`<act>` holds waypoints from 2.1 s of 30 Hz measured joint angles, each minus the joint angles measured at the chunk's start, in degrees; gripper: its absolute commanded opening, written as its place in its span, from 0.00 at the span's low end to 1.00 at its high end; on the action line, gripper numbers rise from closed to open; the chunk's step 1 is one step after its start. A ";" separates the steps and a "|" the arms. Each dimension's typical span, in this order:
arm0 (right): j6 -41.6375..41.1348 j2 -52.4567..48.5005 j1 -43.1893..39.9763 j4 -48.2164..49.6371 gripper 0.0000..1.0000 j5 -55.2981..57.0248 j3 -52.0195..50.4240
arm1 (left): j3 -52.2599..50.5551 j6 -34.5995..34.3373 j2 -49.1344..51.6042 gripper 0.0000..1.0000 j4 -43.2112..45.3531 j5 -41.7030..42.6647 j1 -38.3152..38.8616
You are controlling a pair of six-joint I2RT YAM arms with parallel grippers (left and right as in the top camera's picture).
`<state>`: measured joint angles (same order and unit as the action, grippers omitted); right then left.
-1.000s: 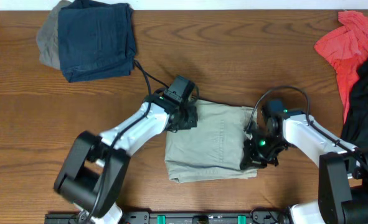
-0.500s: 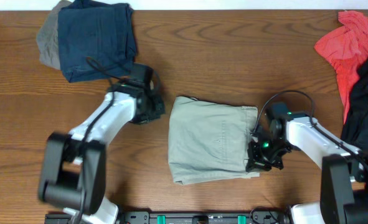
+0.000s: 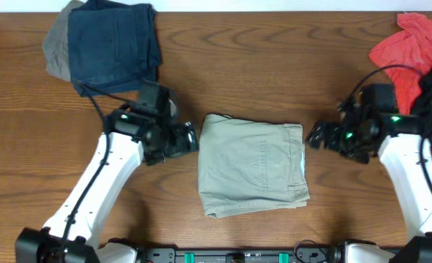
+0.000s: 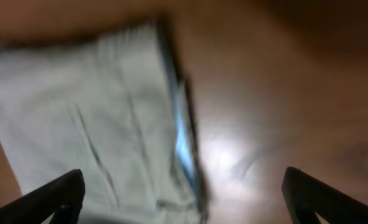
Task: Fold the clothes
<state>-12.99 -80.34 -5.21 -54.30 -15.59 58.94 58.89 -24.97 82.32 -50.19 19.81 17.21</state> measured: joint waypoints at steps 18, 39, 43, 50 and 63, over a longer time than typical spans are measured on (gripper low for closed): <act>-0.02 0.00 -7.04 0.63 0.99 2.10 0.85 | -8.52 6.88 16.11 0.98 25.46 16.44 1.73; -0.02 0.00 -7.04 0.50 0.99 2.10 0.85 | 5.84 13.00 22.71 0.06 4.79 8.11 1.90; -0.02 0.00 -7.04 0.55 0.99 2.10 0.85 | 17.75 16.96 22.80 0.06 0.59 0.90 0.85; -0.02 0.00 -7.04 0.55 0.99 2.12 0.85 | 28.76 23.76 22.80 0.06 7.34 -7.32 -4.07; -0.02 0.00 -7.04 0.55 0.99 2.10 0.85 | 28.98 27.39 25.24 0.06 33.11 -14.71 -12.24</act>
<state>-13.02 -80.34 -12.25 -53.76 -13.50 59.79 87.88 2.42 107.57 -17.08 5.10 4.97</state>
